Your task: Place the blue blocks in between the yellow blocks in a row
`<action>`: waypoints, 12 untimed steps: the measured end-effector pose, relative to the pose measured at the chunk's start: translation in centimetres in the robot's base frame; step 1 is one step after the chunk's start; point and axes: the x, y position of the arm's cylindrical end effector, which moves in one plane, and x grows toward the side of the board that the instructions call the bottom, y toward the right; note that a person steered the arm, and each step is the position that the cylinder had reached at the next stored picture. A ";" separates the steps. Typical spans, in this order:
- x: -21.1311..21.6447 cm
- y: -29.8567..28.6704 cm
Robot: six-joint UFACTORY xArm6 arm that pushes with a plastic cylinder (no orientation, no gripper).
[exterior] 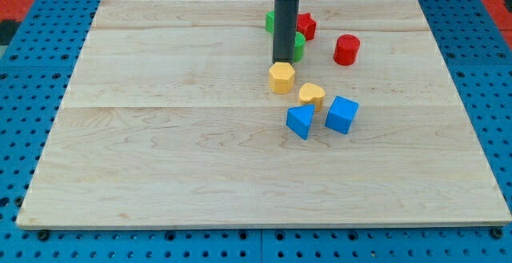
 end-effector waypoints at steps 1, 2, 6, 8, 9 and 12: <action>4.5 -0.4; 7.0 1.1; 5.7 0.5; 6.0 11.7; 9.2 13.1; 11.7 22.7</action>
